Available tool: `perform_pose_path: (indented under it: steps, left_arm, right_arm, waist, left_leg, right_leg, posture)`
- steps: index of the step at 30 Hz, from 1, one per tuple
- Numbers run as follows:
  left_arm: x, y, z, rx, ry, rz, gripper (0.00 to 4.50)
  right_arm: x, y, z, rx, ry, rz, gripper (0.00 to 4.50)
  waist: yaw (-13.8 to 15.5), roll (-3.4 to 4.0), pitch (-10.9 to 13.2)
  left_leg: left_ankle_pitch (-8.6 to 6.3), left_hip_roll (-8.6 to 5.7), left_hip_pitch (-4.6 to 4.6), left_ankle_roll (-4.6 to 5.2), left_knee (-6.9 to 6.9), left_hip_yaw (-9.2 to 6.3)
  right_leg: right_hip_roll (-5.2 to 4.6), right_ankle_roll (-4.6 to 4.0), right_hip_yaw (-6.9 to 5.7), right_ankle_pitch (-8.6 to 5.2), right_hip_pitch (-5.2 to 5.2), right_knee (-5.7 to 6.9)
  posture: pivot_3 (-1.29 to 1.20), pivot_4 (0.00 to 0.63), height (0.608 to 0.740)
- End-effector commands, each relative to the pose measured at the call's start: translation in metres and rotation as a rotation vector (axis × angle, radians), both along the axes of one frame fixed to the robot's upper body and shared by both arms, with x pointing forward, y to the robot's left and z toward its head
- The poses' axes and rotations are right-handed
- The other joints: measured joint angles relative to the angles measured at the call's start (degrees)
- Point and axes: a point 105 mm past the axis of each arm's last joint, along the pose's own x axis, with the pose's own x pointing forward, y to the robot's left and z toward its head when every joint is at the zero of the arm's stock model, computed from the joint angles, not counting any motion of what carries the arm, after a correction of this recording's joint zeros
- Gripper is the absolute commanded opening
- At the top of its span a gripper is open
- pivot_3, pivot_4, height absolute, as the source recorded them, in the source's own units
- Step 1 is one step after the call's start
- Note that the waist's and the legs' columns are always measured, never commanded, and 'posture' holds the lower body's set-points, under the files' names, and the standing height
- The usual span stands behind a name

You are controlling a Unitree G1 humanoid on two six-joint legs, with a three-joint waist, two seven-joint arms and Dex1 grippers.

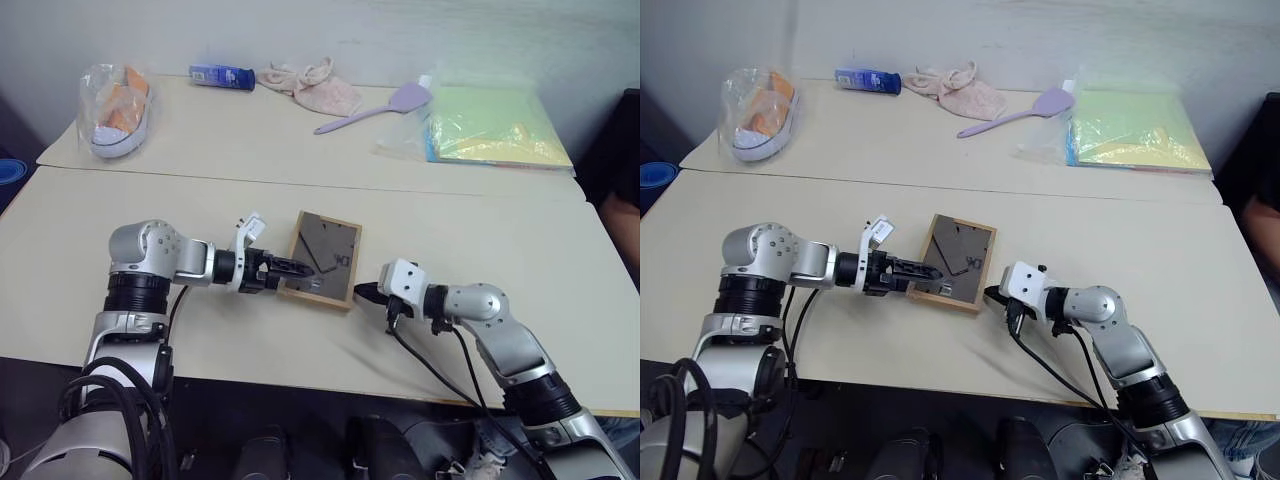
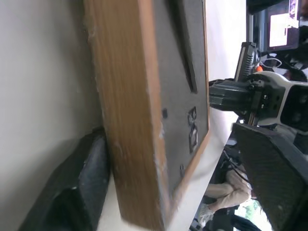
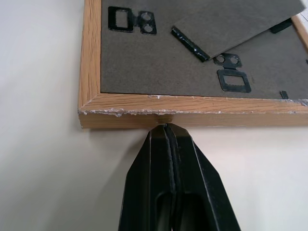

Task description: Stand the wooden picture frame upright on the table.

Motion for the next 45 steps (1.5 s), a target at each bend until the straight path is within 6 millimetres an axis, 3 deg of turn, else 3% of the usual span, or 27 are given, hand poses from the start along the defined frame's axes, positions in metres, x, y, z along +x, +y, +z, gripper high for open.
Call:
perform_pose_path:
  steps: [1, 6, 8, 10, 11, 14, 18, 22, 29, 37, 45]
  left_arm:
    - [-0.002, -0.004, -0.001, -0.041, 0.027, 0.001, 2.75]
    - [0.000, 0.003, 0.001, -0.094, 0.010, 0.054, 1.27]
    - [0.005, 0.013, 0.008, -0.147, -0.084, 0.115, 1.26]
    - [0.007, 0.023, 0.019, -0.178, -0.296, 0.149, 1.26]
    - [0.007, 0.026, 0.027, -0.210, -0.402, 0.160, 1.26]
    - [-0.005, 0.029, 0.023, -0.108, -0.607, 0.077, 1.26]
    - [-0.023, 0.020, 0.017, -0.050, -0.674, -0.057, 1.26]
    - [-0.030, 0.005, 0.022, -0.081, -0.722, -0.080, 1.26]
    - [-0.028, 0.005, 0.025, -0.086, -0.717, -0.055, 1.26]
    - [-0.020, 0.014, 0.034, -0.138, -0.682, 0.029, 1.26]
    - [-0.033, 0.016, 0.046, -0.280, -0.425, -0.005, 1.26]
  right_arm:
    - [-0.004, 0.006, 0.010, 0.022, -0.042, 0.022, 0.00]
    - [-0.006, -0.002, 0.012, 0.034, -0.044, 0.021, 0.00]
    - [-0.007, -0.009, 0.026, 0.139, -0.020, 0.008, 0.00]
    - [-0.012, -0.015, 0.048, 0.291, 0.043, 0.034, 0.37]
    - [-0.015, -0.015, 0.059, 0.346, 0.055, 0.064, 0.60]
    - [-0.017, -0.010, 0.080, 0.456, 0.111, 0.113, 1.60]
    - [0.001, 0.004, 0.103, 0.556, 0.185, 0.102, 3.05]
    - [0.015, 0.040, 0.101, 0.495, 0.249, 0.148, 4.43]
    - [-0.002, 0.065, 0.098, 0.457, 0.292, 0.274, 4.47]
    - [-0.020, 0.045, 0.099, 0.393, 0.260, 0.339, 4.47]
    - [-0.022, 0.024, 0.109, 0.327, -0.116, 0.393, 4.47]
  waist:
    - [-0.2, 0.00, 0.0]
    - [-0.3, 0.00, 0.0]
    - [-0.6, 0.00, 0.0]
    - [-0.9, 0.00, 0.0]
    - [-1.0, 0.00, 0.0]
    - [-1.7, 0.00, 0.0]
    - [-1.6, 0.01, 0.0]
    - [-1.6, 0.01, 0.0]
    - [-1.6, 0.01, 0.0]
    - [-1.5, 0.01, 0.0]
    - [-1.6, 0.00, 0.0]
  left_leg:
    - [0.00, 0.01, -0.02, 0.00, 0.00, 0.00]
    - [0.03, 0.05, 0.00, -0.05, -0.01, 0.00]
    - [0.03, 0.05, 0.01, -0.07, -0.01, 0.02]
    - [0.04, 0.08, 0.00, -0.07, -0.03, 0.01]
    - [0.04, 0.09, -0.01, -0.08, -0.04, 0.02]
    - [0.07, 0.13, 0.01, -0.14, -0.03, -0.04]
    - [0.07, 0.11, 0.06, -0.16, -0.08, -0.02]
    - [0.06, 0.11, 0.02, -0.11, -0.09, -0.02]
    - [0.04, 0.06, -0.15, 0.01, -0.07, -0.09]
    - [0.03, 0.07, -0.22, 0.03, -0.08, -0.14]
    - [0.03, 0.08, -0.22, 0.02, -0.08, -0.15]
  right_leg:
    - [0.01, 0.00, -0.01, 0.00, -0.02, -0.01]
    - [0.04, 0.00, -0.01, 0.00, -0.04, 0.03]
    - [0.05, 0.00, 0.01, 0.00, -0.04, 0.05]
    - [0.06, 0.00, 0.01, 0.00, -0.06, 0.04]
    - [0.05, 0.00, 0.02, 0.00, -0.07, 0.04]
    - [0.05, -0.01, 0.00, 0.00, -0.06, 0.01]
    - [0.04, -0.05, 0.03, -0.02, -0.05, -0.09]
    - [0.01, -0.04, 0.03, -0.02, -0.08, 0.07]
    - [-0.05, -0.01, 0.00, 0.00, -0.14, 0.02]
    - [-0.04, -0.01, -0.03, 0.00, -0.17, -0.01]
    - [-0.01, -0.01, -0.05, 0.00, -0.16, -0.03]
  posture:
    - [0.00, 0.150, 0.740]
    - [0.00, 0.150, 0.740]
    - [0.00, 0.150, 0.740]
    - [0.00, 0.150, 0.740]
    - [0.00, 0.150, 0.740]
    - [0.00, 0.150, 0.740]
    - [0.00, 0.150, 0.740]
    - [0.00, 0.150, 0.740]
    - [0.00, 0.150, 0.740]
    - [0.00, 0.150, 0.740]
    - [0.00, 0.150, 0.740]
